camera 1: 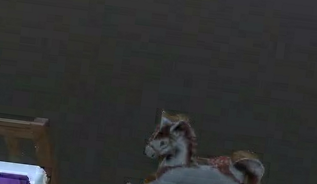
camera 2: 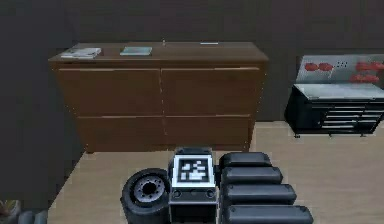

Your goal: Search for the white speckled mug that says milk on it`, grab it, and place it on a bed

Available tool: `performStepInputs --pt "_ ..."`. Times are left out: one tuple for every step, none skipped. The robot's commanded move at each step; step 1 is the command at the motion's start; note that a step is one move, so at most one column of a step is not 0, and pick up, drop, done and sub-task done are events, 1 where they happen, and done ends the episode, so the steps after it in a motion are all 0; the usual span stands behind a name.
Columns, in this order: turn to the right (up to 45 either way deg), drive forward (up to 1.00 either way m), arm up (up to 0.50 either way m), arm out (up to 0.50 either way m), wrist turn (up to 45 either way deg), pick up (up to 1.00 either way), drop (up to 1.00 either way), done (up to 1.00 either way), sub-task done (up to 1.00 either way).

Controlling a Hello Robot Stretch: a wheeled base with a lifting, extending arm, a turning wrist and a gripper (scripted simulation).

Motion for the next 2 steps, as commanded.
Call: performStepInputs --pt "45.0 0.0 0.0 0.0 0.0 0.0 0.0 0.0 0.0" --pt "42.0 0.0 0.0 0.0 0.0 0.0 0.0 0.0 0.0"
